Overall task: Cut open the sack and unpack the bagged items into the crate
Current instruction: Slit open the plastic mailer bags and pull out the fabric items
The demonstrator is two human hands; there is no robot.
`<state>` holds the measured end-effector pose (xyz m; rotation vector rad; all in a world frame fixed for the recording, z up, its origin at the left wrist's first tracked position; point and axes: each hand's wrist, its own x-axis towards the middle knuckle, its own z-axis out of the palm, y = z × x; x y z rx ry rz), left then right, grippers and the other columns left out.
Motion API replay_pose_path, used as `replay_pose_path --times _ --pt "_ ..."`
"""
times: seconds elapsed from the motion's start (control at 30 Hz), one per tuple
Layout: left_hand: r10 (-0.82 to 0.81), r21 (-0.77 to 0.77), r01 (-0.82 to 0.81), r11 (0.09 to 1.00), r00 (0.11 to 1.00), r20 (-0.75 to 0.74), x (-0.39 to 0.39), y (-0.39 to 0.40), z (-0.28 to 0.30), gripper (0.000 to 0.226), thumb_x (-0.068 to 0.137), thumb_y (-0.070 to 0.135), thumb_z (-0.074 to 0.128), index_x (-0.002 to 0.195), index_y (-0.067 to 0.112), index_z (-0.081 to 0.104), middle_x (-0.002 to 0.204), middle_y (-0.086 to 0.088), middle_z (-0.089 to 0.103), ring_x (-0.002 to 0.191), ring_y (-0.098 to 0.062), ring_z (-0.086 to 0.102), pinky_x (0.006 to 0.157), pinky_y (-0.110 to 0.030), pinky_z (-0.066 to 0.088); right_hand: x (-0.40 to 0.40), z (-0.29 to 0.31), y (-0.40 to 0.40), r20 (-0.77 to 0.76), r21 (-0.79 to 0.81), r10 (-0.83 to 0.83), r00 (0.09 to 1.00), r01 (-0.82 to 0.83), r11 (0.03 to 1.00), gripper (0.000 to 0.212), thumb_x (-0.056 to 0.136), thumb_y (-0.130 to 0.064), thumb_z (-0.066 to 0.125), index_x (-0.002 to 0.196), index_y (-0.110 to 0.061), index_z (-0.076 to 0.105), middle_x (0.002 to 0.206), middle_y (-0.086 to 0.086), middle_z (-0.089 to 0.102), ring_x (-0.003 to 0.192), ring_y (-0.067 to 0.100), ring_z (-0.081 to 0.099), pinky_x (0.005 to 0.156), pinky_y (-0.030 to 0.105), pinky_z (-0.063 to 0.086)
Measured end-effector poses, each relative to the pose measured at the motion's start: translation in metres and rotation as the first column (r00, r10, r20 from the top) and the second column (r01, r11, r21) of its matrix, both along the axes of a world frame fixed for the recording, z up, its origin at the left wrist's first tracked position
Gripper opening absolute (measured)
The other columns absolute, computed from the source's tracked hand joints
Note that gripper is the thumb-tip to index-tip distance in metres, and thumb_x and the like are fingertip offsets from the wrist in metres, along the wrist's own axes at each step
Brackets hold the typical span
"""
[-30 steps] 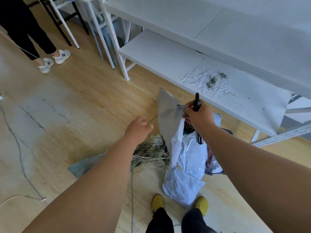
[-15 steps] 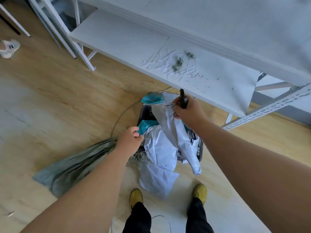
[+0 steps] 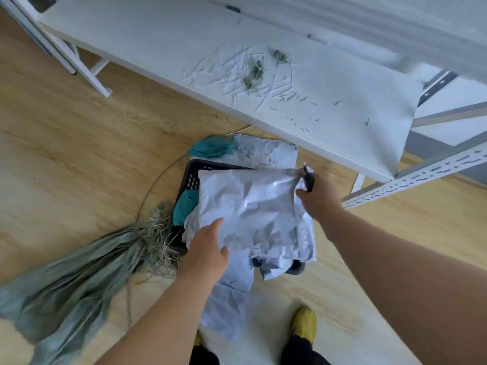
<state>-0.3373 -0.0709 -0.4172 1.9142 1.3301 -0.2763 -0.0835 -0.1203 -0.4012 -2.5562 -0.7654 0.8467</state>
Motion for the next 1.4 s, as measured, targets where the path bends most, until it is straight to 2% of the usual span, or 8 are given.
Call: replay_pose_path --times 0.23,0.43,0.63,0.9,1.0,1.1,1.23,1.4 --pt "-0.247 0.094 0.295 0.951 0.907 -0.340 0.035 0.029 -0.125 0.078 0.093 0.048 0.052 0.147 0.048 -0.004 0.158 0.003 -0.018 0.146 -0.031 -0.012 0.112 -0.061 0.018 -0.036 -0.145 -0.007 -0.041 -0.172 0.294 0.955 -0.297 0.939 0.051 0.096 -0.024 0.051 0.137 -0.052 0.038 0.156 -0.016 0.023 0.137 0.023 0.036 0.090 0.041 0.048" --pt "-0.314 -0.064 0.318 0.946 0.847 -0.430 0.053 0.050 -0.209 0.090 0.081 0.050 0.066 0.146 0.050 0.004 0.157 0.000 -0.017 0.144 -0.038 -0.005 0.106 -0.067 0.025 -0.038 -0.209 0.030 -0.012 -0.298 0.475 0.880 -0.456 0.838 0.052 0.094 -0.030 0.049 0.137 -0.055 0.035 0.134 -0.007 0.054 0.113 0.026 0.056 0.077 0.034 0.049" --pt "-0.503 -0.082 0.519 0.851 0.761 -0.410 0.066 0.115 -0.217 0.107 0.065 0.057 0.075 0.151 0.027 0.018 0.152 -0.005 0.034 0.131 -0.028 0.043 0.105 -0.038 0.039 -0.030 -0.214 0.082 -0.036 -0.460 0.650 0.759 -0.590 0.664 0.040 0.090 -0.021 0.057 0.129 -0.011 0.057 0.112 0.010 0.063 0.094 0.027 0.060 0.075 0.029 0.046" --pt "-0.509 -0.064 0.526 0.848 0.775 -0.375 0.059 0.126 -0.207 0.107 0.063 0.064 0.075 0.149 0.032 0.021 0.153 0.002 0.033 0.132 -0.026 0.043 0.105 -0.040 0.039 -0.023 -0.190 0.087 -0.227 -0.324 0.484 0.845 -0.535 0.781 0.032 0.092 -0.009 0.050 0.122 -0.015 0.059 0.069 0.004 0.045 0.051 0.017 0.039 0.053 0.023 0.038" --pt "-0.454 0.005 0.477 0.879 0.840 -0.297 0.043 0.124 -0.192 0.093 0.068 0.063 0.073 0.145 0.027 0.034 0.144 0.001 0.045 0.127 -0.024 0.047 0.097 -0.034 0.042 -0.035 -0.166 0.089 -0.020 -0.289 0.563 0.826 -0.544 0.787 0.026 0.090 -0.011 0.049 0.088 -0.031 0.065 0.068 0.001 0.054 0.056 0.018 0.048 0.051 0.021 0.040" --pt "-0.328 0.255 0.376 0.891 0.921 -0.212 0.024 0.121 -0.187 0.084 0.069 0.064 0.072 0.139 0.028 0.042 0.139 0.001 0.046 0.125 -0.023 0.047 0.096 -0.037 0.043 -0.049 -0.155 0.094 0.433 -0.258 0.577 0.692 -0.518 0.815 0.019 0.088 -0.023 0.056 0.102 -0.017 0.068 0.091 0.006 0.065 0.083 0.026 0.062 0.068 0.030 0.049" --pt "-0.278 0.193 0.294 0.936 0.955 -0.105 -0.001 0.109 -0.199 0.084 0.074 0.058 0.071 0.145 0.033 0.035 0.153 0.001 0.029 0.138 -0.023 0.033 0.101 -0.036 0.037 -0.075 -0.170 0.096 0.345 -0.357 0.724 0.598 -0.630 0.690 0.038 0.090 -0.024 0.058 0.128 -0.017 0.057 0.118 0.010 0.060 0.107 0.030 0.058 0.084 0.034 0.046" --pt "0.231 0.243 -0.293 0.925 0.939 0.256 -0.056 0.124 -0.220 0.035 0.088 0.031 0.066 0.121 0.021 0.060 0.126 0.000 0.061 0.114 -0.019 0.058 0.087 -0.029 0.044 -0.099 -0.175 0.096 0.356 -0.425 0.741 0.570 -0.607 0.671 0.040 0.091 -0.019 0.054 0.130 -0.027 0.054 0.118 0.004 0.058 0.107 0.027 0.057 0.076 0.034 0.048"
